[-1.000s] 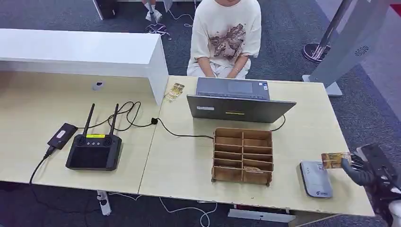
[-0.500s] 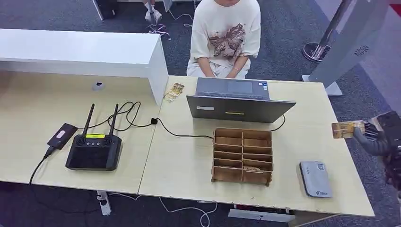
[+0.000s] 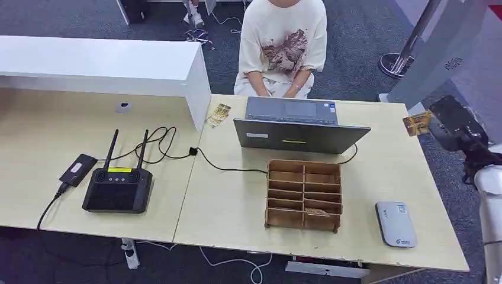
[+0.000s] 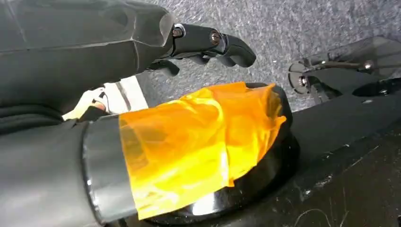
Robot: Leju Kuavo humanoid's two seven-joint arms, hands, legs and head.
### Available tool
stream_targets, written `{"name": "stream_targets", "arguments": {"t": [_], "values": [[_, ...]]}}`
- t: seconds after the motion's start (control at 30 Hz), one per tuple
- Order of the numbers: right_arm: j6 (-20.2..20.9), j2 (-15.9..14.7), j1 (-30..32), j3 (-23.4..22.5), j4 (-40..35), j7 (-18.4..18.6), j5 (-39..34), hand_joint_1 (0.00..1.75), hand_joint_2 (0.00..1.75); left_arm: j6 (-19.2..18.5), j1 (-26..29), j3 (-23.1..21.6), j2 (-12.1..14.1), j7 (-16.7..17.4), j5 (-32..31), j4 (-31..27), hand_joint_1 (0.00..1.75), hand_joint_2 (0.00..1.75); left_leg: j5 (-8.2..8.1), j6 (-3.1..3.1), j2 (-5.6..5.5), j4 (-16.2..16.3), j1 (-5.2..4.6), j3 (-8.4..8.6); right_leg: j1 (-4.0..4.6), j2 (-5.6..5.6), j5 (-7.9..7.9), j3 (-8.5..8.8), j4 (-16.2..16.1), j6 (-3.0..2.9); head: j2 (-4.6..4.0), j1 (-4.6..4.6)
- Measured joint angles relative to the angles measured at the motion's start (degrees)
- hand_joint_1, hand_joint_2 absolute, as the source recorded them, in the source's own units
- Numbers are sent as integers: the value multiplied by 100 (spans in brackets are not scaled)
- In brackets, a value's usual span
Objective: Pass the card to the sensor for recognition and then transmit it.
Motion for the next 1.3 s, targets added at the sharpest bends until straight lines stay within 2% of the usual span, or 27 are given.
{"name": "stream_targets", "arguments": {"t": [0.13, 0.23, 0.37, 0.53, 0.83, 1.3], "values": [[-184, 249, -447, 245, 48, 171, 724, 175, 175, -11, -4, 46, -17, 85, -20, 0, 0, 0, 2, -3, 0, 0, 0, -1, 0, 1, 2, -3, 3, -3, 0, -2], [-348, 474, -708, 400, 57, 275, 1574, 175, 175, -7, -10, 46, -26, 87, -66, 0, 0, 0, 5, -7, -2, 0, 2, -1, 2, -1, 2, -3, 4, -3, 0, 0], [-341, 813, -1012, 503, 66, 310, 2433, 175, 175, -2, -17, 46, -48, 87, -103, 0, 0, 0, 6, -8, -2, 0, 2, -2, 2, 0, 2, -6, 7, -4, 0, -2], [-293, 1219, -1348, 588, 129, 321, 3083, 175, 175, 0, -22, 46, -50, 87, -140, 0, 0, 0, 6, -9, 0, 0, 3, 0, 3, 1, 2, -8, 9, -4, 0, 0], [-267, 1582, -1566, 679, 221, 278, 3471, 175, 175, -15, -22, 46, -52, 87, -153, 0, 0, 0, 9, -13, -12, 0, 2, -7, 2, -8, 3, -7, 8, -4, 0, 2], [-275, 2413, -2088, 1189, 735, 83, 4463, 175, 175, -48, -37, 26, -101, 142, -387, 0, 0, 0, 15, -18, -11, 0, 4, -6, 3, -4, 4, -13, 14, -6, 0, 2]]}}
